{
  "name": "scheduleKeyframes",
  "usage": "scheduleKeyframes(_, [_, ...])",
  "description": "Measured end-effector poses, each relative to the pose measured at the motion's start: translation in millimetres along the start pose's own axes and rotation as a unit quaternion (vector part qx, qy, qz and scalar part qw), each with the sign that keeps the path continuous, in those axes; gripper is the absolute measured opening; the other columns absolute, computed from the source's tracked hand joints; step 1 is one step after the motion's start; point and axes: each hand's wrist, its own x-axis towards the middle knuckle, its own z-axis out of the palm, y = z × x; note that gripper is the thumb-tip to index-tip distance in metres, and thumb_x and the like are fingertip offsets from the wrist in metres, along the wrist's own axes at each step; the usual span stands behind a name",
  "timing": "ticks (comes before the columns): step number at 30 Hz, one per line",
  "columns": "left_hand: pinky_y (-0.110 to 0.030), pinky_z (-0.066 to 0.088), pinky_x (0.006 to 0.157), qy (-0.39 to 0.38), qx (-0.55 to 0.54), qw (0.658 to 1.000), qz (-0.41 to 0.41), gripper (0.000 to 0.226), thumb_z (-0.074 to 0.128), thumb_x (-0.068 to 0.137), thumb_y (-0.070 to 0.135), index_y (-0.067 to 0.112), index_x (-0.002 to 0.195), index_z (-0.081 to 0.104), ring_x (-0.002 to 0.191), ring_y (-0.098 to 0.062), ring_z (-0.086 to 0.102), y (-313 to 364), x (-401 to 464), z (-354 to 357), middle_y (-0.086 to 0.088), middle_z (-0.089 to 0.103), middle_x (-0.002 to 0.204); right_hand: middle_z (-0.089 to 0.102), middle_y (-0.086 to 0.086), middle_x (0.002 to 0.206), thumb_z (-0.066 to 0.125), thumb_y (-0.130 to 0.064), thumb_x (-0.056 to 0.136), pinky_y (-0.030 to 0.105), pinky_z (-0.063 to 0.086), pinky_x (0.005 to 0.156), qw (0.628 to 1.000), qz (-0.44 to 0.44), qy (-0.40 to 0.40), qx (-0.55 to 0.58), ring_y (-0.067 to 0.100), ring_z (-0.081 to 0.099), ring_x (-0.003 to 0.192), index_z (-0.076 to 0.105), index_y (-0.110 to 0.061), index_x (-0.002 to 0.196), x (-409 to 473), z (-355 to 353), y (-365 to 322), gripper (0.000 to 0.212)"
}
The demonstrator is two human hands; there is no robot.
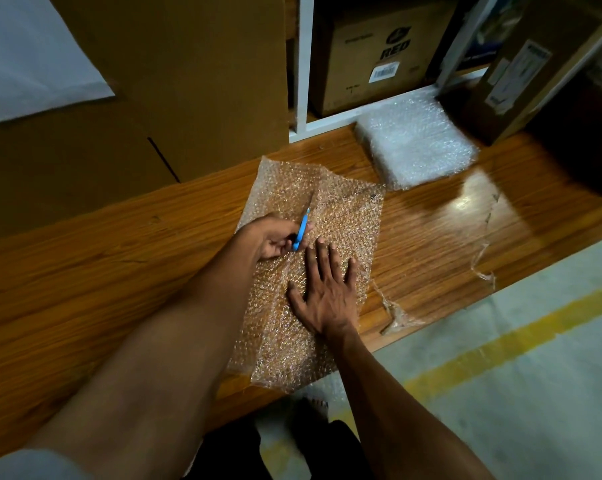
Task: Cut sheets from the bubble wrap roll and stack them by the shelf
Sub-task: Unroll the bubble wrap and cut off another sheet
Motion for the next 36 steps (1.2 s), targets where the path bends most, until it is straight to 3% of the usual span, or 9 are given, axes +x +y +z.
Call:
scheduleKeyframes(5, [-0.011,0.037,0.037,-0.043,0.028,0.999,-0.016,0.03,0.069,0.095,0.04,0.01,0.093,0.067,0.041,-0.001,0.053,8.3,-1.0,-1.4,-0.007,0.067,0.083,-0.013,0.009,0.174,0.004,-0.075,0.1,0.063,-0.006,0.125,1.0,-0.001,-0.005,-0.004,0.029,-0.015,0.161,-0.009,-0.018,0.167,0.7,1.6,0.8,0.089])
scheduleKeyframes(10, [-0.015,0.039,0.041,-0.068,0.017,0.997,-0.018,0.021,0.071,0.094,0.034,0.014,0.092,0.076,0.063,-0.007,0.056,19.1,5.7,-4.1,-0.006,0.067,0.079,-0.012,0.01,0.174,0.006,-0.075,0.1,0.063,-0.005,0.125,1.0,0.001,-0.003,0.002,0.029,-0.015,0.161,-0.009,-0.018,0.167,0.7,1.2,0.2,0.089])
scheduleKeyframes(13, [-0.013,0.038,0.04,-0.049,0.034,0.998,-0.011,0.013,0.066,0.1,0.028,0.017,0.094,0.07,0.06,-0.008,0.061,24.3,10.4,-3.5,-0.006,0.064,0.078,-0.013,0.009,0.174,0.005,-0.076,0.1,0.063,-0.005,0.125,1.0,0.002,-0.006,0.003,0.028,-0.017,0.16,-0.007,-0.018,0.167,1.6,1.1,0.3,0.089])
scheduleKeyframes(15, [-0.012,0.037,0.037,-0.035,0.038,0.999,-0.007,0.015,0.069,0.097,0.027,0.012,0.098,0.07,0.055,-0.007,0.061,26.4,12.8,-3.5,-0.006,0.065,0.077,-0.014,0.009,0.174,0.005,-0.076,0.1,0.063,-0.005,0.125,1.0,0.002,-0.009,0.001,0.028,-0.018,0.16,-0.006,-0.018,0.167,2.1,1.6,0.4,0.09])
scheduleKeyframes(20, [-0.011,0.04,0.039,-0.003,0.023,1.0,0.002,0.027,0.08,0.085,0.025,0.005,0.102,0.072,0.068,-0.011,0.065,26.4,20.4,-6.7,-0.01,0.071,0.083,-0.012,0.009,0.175,0.007,-0.075,0.1,0.063,-0.003,0.125,1.0,0.002,-0.001,0.004,0.028,-0.015,0.161,-0.006,-0.017,0.167,2.9,3.2,0.9,0.089])
scheduleKeyframes(27, [-0.013,0.038,0.035,-0.04,0.054,0.998,-0.013,0.03,0.066,0.098,0.039,0.009,0.092,0.064,0.037,-0.002,0.049,36.2,21.2,-7.9,-0.011,0.065,0.086,-0.012,0.008,0.175,0.008,-0.074,0.101,0.063,-0.004,0.125,1.0,0.002,-0.001,0.004,0.027,-0.015,0.161,-0.006,-0.017,0.167,3.0,2.8,0.4,0.089])
scheduleKeyframes(31, [-0.013,0.041,0.04,-0.044,0.082,0.996,-0.007,0.036,0.059,0.1,0.046,0.012,0.087,0.059,0.04,0.0,0.05,47.4,20.3,-4.1,-0.005,0.062,0.079,-0.011,0.008,0.175,0.008,-0.075,0.101,0.063,-0.005,0.125,1.0,0.001,-0.003,0.002,0.027,-0.015,0.161,-0.006,-0.017,0.167,3.9,3.6,1.5,0.089])
scheduleKeyframes(34, [-0.014,0.039,0.047,-0.031,0.087,0.996,-0.01,0.039,0.063,0.098,0.049,0.012,0.086,0.062,0.047,-0.001,0.035,51.3,29.1,-5.2,-0.008,0.067,0.084,-0.012,0.008,0.175,0.007,-0.074,0.1,0.063,-0.005,0.125,1.0,0.003,-0.001,-0.001,0.028,-0.015,0.161,-0.007,-0.017,0.167,3.6,3.9,1.3,0.089])
scheduleKeyframes(36, [-0.014,0.041,0.047,-0.015,0.077,0.997,-0.007,0.04,0.065,0.096,0.05,0.012,0.085,0.063,0.043,-0.001,0.039,52.2,32.4,-4.2,-0.008,0.068,0.081,-0.012,0.008,0.175,0.007,-0.074,0.101,0.063,-0.006,0.125,1.0,0.002,0.0,-0.001,0.028,-0.015,0.161,-0.007,-0.017,0.167,3.0,4.2,0.7,0.089])
